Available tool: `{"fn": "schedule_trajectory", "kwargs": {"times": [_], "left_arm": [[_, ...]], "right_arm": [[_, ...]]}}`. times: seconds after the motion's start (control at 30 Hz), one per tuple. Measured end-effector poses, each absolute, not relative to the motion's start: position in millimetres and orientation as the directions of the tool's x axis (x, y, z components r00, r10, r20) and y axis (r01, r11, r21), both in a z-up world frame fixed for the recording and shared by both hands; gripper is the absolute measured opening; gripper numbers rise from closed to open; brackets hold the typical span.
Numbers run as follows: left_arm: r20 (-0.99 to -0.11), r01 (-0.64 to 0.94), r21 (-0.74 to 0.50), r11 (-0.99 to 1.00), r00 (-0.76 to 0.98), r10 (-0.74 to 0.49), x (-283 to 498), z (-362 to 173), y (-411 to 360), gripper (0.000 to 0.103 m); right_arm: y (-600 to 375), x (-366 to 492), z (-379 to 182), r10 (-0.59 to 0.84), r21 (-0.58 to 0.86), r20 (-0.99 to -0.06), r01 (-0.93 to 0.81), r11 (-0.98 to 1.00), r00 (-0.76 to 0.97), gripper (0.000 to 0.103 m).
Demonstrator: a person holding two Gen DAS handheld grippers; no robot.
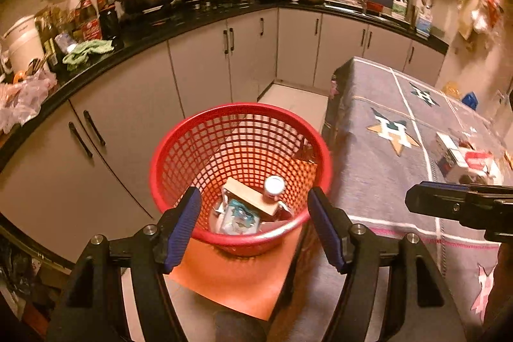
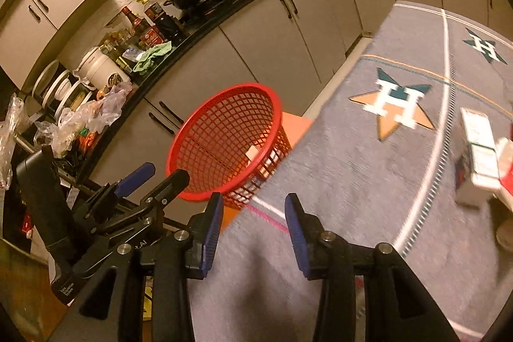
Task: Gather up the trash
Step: 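Move both open tools back toward the remaining trash on the table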
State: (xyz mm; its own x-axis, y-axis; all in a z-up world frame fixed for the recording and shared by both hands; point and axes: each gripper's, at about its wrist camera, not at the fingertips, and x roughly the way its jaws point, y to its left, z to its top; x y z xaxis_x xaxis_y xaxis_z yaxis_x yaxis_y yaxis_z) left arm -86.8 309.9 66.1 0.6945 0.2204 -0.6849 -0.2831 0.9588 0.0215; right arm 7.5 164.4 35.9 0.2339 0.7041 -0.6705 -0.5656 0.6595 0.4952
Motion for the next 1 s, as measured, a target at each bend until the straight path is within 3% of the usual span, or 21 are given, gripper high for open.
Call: {"fn": "schedule_trajectory", "kwargs": {"times": [1.0], "left_arm": [[-0.701,-0.016,0.13,0.991,0.706,0.104,-78,69,140,0.072]], "right_arm": [[-23,-15,44,0.671,0.528,-0.609,-0.415,0.741,0.423,0.048]]}}
